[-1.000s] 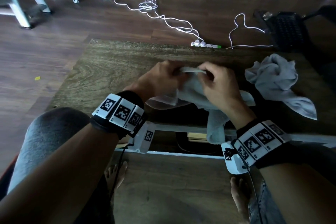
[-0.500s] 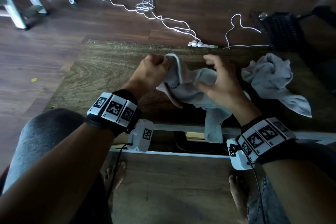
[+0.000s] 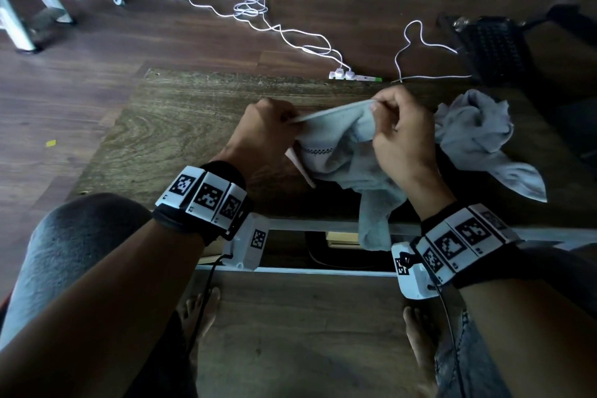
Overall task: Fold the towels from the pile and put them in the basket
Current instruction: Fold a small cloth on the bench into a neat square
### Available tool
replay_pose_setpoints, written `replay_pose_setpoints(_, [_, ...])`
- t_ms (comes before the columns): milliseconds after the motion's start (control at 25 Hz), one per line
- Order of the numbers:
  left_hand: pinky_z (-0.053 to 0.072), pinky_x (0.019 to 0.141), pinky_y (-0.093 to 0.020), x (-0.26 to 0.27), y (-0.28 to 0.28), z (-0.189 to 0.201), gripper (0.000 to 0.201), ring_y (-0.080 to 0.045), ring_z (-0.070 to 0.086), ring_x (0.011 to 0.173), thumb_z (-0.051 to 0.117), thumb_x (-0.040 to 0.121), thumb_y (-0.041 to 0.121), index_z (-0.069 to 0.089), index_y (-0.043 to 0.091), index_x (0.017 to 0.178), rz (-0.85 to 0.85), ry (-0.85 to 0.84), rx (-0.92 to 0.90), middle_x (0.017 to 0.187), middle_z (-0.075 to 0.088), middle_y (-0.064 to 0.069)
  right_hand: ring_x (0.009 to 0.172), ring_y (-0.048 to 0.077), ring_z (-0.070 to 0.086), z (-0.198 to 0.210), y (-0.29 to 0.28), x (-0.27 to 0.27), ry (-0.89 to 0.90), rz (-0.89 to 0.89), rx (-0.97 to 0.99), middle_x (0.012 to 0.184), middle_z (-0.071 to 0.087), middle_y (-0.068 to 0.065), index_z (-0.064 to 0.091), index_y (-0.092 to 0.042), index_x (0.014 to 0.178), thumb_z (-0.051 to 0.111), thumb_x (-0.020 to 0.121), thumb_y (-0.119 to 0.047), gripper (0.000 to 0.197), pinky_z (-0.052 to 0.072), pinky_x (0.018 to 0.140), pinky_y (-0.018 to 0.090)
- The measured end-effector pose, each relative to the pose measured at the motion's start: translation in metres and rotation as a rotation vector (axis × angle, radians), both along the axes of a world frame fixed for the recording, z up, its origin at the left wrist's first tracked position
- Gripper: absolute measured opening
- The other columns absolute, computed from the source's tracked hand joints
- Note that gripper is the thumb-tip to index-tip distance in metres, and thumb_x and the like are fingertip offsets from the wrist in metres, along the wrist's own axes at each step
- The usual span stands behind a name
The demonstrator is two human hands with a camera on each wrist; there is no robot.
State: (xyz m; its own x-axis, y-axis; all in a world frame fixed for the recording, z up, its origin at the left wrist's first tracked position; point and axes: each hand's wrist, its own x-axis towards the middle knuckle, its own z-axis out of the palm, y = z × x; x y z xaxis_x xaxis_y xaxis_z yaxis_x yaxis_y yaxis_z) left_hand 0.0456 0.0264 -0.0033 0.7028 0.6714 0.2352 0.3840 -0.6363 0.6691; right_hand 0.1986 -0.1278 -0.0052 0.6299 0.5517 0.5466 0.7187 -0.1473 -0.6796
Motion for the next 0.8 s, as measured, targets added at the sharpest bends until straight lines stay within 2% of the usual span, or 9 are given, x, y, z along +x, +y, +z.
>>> replay_pose_setpoints(80, [0.053, 0.072, -0.026, 0.0, 0.007, -0.002, 0.017, -0.013, 0.068, 0.082, 0.064, 0.078, 0.024, 0.074, 0.021, 0.092, 0.083, -0.008, -0.017, 0.085, 0.073, 0.001, 0.074, 0.004, 0.048, 0.001, -0.002, 0.001, 0.006, -0.068, -0.021, 0.082, 0.057, -0.008, 0.058, -0.009, 0.102, 0.047, 0.099, -0.019, 0.015, 0.04, 0.071, 0.031])
replay_pose_setpoints(200, [0.05, 0.071, -0.026, 0.0, 0.011, -0.003, 0.017, -0.02, 0.067, 0.084, 0.063, 0.08, 0.029, 0.071, 0.022, 0.092, 0.174, -0.006, -0.02, 0.088, 0.073, -0.002, 0.072, 0.014, 0.046, 0.002, -0.004, 0.0, 0.065, -0.125, -0.061, 0.069, 0.044, -0.011, 0.051, -0.008, 0.106, 0.037, 0.103, -0.021, 0.019, 0.036, 0.068, 0.034])
replay_pose_setpoints(320, [0.035, 0.059, -0.016, -0.001, 0.009, -0.001, 0.013, -0.016, 0.057, 0.07, 0.06, 0.086, 0.029, 0.065, 0.019, 0.078, 0.172, -0.01, -0.026, 0.072, 0.062, 0.003, 0.073, 0.018, 0.049, 0.005, -0.006, 0.002, 0.114, -0.119, -0.119, 0.068, 0.044, -0.012, 0.051, -0.007, 0.107, 0.037, 0.104, -0.023, 0.021, 0.037, 0.069, 0.036])
replay_pose_setpoints(400, [0.03, 0.049, -0.012, -0.002, 0.006, 0.002, 0.024, -0.009, 0.047, 0.058, 0.059, 0.09, 0.032, 0.057, 0.018, 0.07, 0.119, -0.072, -0.023, 0.061, 0.052, 0.008, 0.07, 0.019, 0.05, 0.005, -0.006, 0.002, 0.178, -0.102, -0.193, 0.07, 0.049, -0.008, 0.052, -0.009, 0.106, 0.038, 0.104, -0.025, 0.021, 0.038, 0.068, 0.034])
replay_pose_setpoints(520, [0.031, 0.046, -0.009, 0.0, 0.001, 0.005, 0.025, -0.001, 0.045, 0.054, 0.053, 0.096, 0.034, 0.057, 0.014, 0.082, 0.012, -0.13, -0.064, 0.062, 0.052, 0.009, 0.085, 0.026, 0.055, 0.006, -0.01, 0.005, 0.312, -0.076, -0.308, 0.087, 0.057, 0.006, 0.051, -0.014, 0.099, 0.039, 0.1, -0.027, 0.017, 0.04, 0.076, 0.036])
replay_pose_setpoints(640, [0.033, 0.047, -0.01, 0.0, -0.002, 0.005, 0.022, -0.007, 0.048, 0.061, 0.052, 0.096, 0.031, 0.059, 0.011, 0.091, -0.056, -0.069, -0.023, 0.072, 0.057, 0.003, 0.103, 0.035, 0.059, 0.01, -0.02, 0.02, 0.244, -0.118, -0.527, 0.11, 0.062, 0.02, 0.057, -0.01, 0.103, 0.04, 0.095, -0.02, 0.021, 0.046, 0.086, 0.04])
replay_pose_setpoints(720, [0.034, 0.047, -0.008, -0.002, 0.001, 0.002, 0.016, -0.007, 0.053, 0.064, 0.054, 0.094, 0.028, 0.062, 0.013, 0.095, -0.086, 0.042, 0.002, 0.079, 0.062, 0.001, 0.111, 0.039, 0.057, 0.014, -0.028, 0.032, 0.185, -0.22, -0.507, 0.12, 0.06, 0.023, 0.059, -0.011, 0.114, 0.041, 0.094, -0.018, 0.028, 0.048, 0.092, 0.043])
replay_pose_setpoints(800, [0.034, 0.048, -0.014, -0.005, 0.005, -0.003, 0.018, -0.013, 0.054, 0.067, 0.054, 0.093, 0.027, 0.065, 0.013, 0.094, -0.077, 0.219, 0.068, 0.082, 0.063, -0.001, 0.113, 0.038, 0.057, 0.018, -0.035, 0.04, 0.171, -0.323, -0.405, 0.122, 0.062, 0.02, 0.059, -0.014, 0.121, 0.041, 0.094, -0.019, 0.033, 0.048, 0.093, 0.044])
